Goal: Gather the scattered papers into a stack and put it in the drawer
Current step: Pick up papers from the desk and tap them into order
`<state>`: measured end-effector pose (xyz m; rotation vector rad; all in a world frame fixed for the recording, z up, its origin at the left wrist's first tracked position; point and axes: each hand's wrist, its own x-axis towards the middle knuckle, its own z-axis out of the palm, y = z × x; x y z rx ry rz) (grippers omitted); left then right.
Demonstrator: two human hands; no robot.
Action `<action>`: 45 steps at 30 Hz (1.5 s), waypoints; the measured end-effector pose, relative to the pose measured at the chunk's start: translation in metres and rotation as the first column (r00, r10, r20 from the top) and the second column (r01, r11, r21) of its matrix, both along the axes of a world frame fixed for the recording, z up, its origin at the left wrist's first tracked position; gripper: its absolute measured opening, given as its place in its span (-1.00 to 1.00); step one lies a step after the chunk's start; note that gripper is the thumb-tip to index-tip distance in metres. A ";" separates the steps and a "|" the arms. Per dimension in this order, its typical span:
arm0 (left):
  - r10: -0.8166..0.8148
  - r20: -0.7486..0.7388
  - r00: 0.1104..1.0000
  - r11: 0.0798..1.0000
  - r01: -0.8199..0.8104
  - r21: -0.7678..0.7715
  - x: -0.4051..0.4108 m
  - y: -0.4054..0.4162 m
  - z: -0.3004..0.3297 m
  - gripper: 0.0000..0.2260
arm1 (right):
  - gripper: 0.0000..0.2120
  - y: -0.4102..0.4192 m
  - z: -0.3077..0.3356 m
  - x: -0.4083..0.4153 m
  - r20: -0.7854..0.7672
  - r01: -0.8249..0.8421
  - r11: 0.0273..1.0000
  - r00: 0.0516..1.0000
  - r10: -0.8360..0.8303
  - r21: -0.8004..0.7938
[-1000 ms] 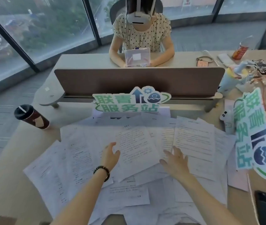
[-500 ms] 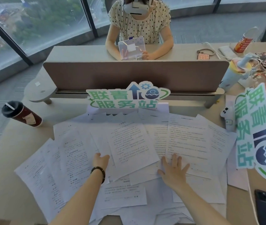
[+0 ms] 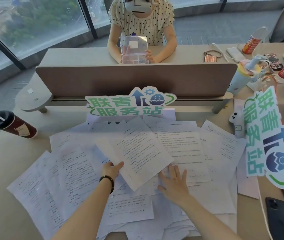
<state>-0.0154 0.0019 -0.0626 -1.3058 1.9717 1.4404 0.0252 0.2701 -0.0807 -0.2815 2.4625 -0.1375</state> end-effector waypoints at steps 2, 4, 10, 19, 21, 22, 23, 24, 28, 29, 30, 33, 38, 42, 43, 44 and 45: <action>0.040 -0.045 0.998 0.997 -0.037 0.071 -0.001 0.010 0.008 -0.80 | -0.33 -0.001 -0.001 0.004 -0.013 -0.025 0.999 1.000 0.024 -0.032; 0.068 -0.070 0.995 0.993 -0.060 0.103 -0.002 0.015 0.010 -0.75 | -0.39 -0.001 -0.004 0.005 0.007 -0.046 0.995 0.999 0.047 -0.088; -0.063 -0.068 0.996 0.998 0.064 0.021 -0.002 0.010 -0.001 -0.65 | -0.67 0.012 -0.003 -0.005 -0.235 0.296 0.854 0.876 -0.422 -0.428; -0.198 0.022 0.980 0.976 0.194 0.102 -0.001 0.008 0.004 -0.74 | -0.48 0.028 -0.012 -0.019 -0.031 0.623 0.779 0.779 -0.626 -0.068; -0.210 0.020 0.978 0.970 0.205 0.129 -0.001 0.014 0.005 -0.75 | -0.62 0.031 -0.013 -0.020 -0.039 0.689 0.720 0.719 -0.694 -0.083; -0.209 0.008 0.978 0.969 0.206 0.136 -0.002 0.017 0.004 -0.77 | -0.65 0.032 -0.013 -0.021 -0.038 0.713 0.697 0.696 -0.717 -0.080; -0.205 -0.009 0.979 0.970 0.205 0.132 -0.003 0.020 0.005 -0.79 | -0.66 0.035 -0.013 -0.022 -0.032 0.721 0.688 0.688 -0.725 -0.077; -0.190 -0.038 0.981 0.973 0.193 0.129 -0.004 0.022 0.004 -0.81 | -0.65 0.037 -0.013 -0.022 -0.025 0.719 0.692 0.692 -0.722 -0.072; -0.175 -0.059 0.983 0.976 0.181 0.118 -0.008 0.028 -0.006 -0.68 | -0.63 0.038 -0.012 -0.021 -0.034 0.630 0.774 0.774 -0.633 -0.068; -0.182 -0.053 0.982 0.974 0.188 0.124 -0.007 0.032 -0.005 -0.68 | -0.62 0.037 -0.012 -0.021 -0.036 0.609 0.790 0.790 -0.612 -0.071; -0.197 -0.050 0.979 0.972 0.202 0.122 -0.007 0.035 -0.003 -0.69 | -0.62 0.036 -0.012 -0.020 -0.038 0.589 0.805 0.804 -0.593 -0.072; -0.283 -0.048 0.958 0.955 0.286 0.081 -0.007 0.042 -0.003 -0.66 | -0.70 0.036 -0.012 -0.020 -0.087 0.535 0.839 0.835 -0.543 -0.101; -0.306 -0.072 0.949 0.945 0.312 0.098 -0.009 0.049 -0.005 -0.64 | -0.72 0.035 0.003 -0.027 -0.087 0.653 0.690 0.703 -0.705 -0.313; -0.300 -0.058 0.952 0.936 0.306 0.176 -0.006 0.059 0.000 -0.77 | -0.50 0.036 0.007 -0.031 0.085 0.726 0.541 0.626 -0.775 -0.424; -0.328 -0.053 0.943 0.928 0.332 0.170 -0.005 0.060 0.000 -0.80 | -0.42 0.037 0.006 -0.031 0.120 0.734 0.513 0.616 -0.778 -0.446; -0.350 -0.061 0.935 0.922 0.355 0.153 -0.004 0.061 0.000 -0.83 | -0.35 0.037 0.006 -0.032 0.143 0.744 0.495 0.606 -0.782 -0.449; -0.401 -0.068 0.914 0.911 0.406 0.079 -0.004 0.062 0.001 -0.86 | -0.29 0.037 0.005 -0.033 0.154 0.754 0.480 0.594 -0.789 -0.449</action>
